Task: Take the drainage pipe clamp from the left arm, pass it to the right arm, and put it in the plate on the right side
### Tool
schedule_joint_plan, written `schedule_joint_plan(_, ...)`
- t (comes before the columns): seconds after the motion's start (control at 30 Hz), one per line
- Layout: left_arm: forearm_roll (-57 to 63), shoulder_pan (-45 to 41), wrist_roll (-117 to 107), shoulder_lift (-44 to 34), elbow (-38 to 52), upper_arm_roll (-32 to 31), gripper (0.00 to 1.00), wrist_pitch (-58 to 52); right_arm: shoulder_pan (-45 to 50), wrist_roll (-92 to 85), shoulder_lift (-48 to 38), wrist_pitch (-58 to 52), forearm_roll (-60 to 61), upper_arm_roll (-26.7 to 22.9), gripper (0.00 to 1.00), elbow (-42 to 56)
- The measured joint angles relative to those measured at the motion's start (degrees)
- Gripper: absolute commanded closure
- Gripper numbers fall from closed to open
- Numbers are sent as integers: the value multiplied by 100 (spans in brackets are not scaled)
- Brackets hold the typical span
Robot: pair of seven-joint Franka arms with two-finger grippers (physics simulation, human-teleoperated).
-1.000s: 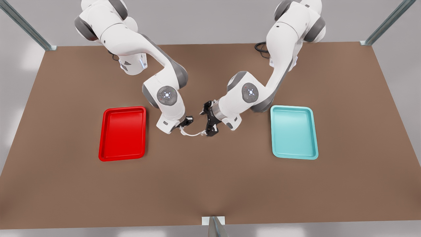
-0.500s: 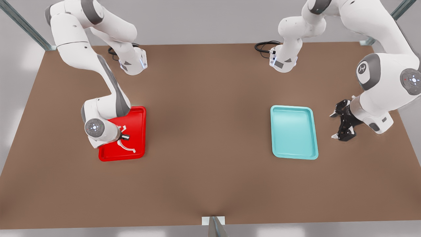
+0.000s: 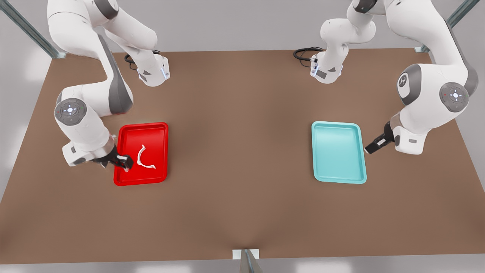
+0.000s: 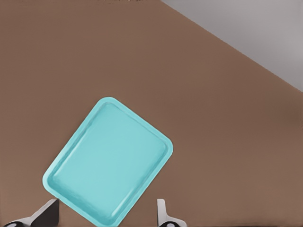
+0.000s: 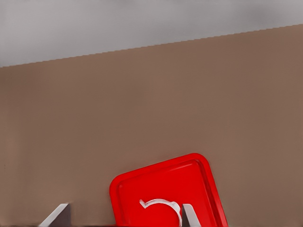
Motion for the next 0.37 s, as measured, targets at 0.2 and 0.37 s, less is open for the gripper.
schedule_joint_plan(0.2,4,1,990,44,9,-1,0,79,2700,-662,-999,-581,1146,-3361,0,-552)
schedule_joint_plan(0.37,5,-68,1596,48,10,4,0,105,2266,-1153,-925,-851,1610,-3567,0,-264)
